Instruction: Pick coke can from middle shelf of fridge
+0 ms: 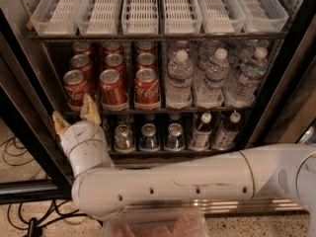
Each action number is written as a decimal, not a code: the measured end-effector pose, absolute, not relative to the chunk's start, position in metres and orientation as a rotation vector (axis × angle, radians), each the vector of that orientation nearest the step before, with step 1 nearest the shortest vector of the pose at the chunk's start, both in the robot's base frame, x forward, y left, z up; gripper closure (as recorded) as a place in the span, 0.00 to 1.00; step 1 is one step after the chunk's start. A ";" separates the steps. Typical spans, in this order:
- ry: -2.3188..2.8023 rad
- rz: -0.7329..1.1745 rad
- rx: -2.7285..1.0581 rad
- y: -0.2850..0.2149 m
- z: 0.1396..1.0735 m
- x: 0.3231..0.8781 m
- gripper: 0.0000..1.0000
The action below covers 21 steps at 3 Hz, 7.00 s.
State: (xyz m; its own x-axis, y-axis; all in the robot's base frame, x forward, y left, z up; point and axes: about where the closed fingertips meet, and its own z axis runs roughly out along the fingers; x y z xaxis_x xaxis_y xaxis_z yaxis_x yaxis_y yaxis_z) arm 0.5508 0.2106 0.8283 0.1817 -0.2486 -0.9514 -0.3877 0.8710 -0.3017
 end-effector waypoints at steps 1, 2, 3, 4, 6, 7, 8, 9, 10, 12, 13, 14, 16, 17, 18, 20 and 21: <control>1.400 0.088 -0.528 0.210 0.830 0.557 0.42; 1.387 0.065 -0.510 0.209 0.832 0.562 0.41; 1.380 0.043 -0.490 0.208 0.832 0.567 0.40; 1.372 0.024 -0.471 0.207 0.833 0.574 0.39; 1.338 -0.025 -0.416 0.200 0.843 0.607 0.38; 1.346 -0.030 -0.412 0.199 0.841 0.612 0.38; 1.358 -0.026 -0.412 0.198 0.838 0.615 0.49; 1.358 -0.026 -0.412 0.198 0.838 0.615 0.68; 1.358 -0.026 -0.412 0.198 0.838 0.615 0.91; 1.365 -0.016 -0.412 0.193 0.846 0.613 1.00; 1.367 -0.014 -0.418 0.185 0.863 0.605 1.00; 1.387 -0.001 -0.425 0.179 0.874 0.599 1.00; 1.504 0.041 -0.557 0.163 0.874 0.560 1.00; 1.538 0.075 -0.600 0.149 0.877 0.536 1.00; 1.548 0.122 -0.642 0.136 0.880 0.522 1.00; 1.539 0.182 -0.730 0.105 0.876 0.516 1.00; 1.539 0.183 -0.730 0.105 0.876 0.516 1.00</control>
Offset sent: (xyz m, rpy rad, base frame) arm 0.0157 -0.0026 0.0057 0.0074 -0.0546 -0.0739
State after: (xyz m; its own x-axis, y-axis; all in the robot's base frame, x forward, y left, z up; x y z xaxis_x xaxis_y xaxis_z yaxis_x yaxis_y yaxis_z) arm 0.5160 0.1054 0.8760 0.0657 -0.3314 -0.9412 -0.5428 0.7796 -0.3124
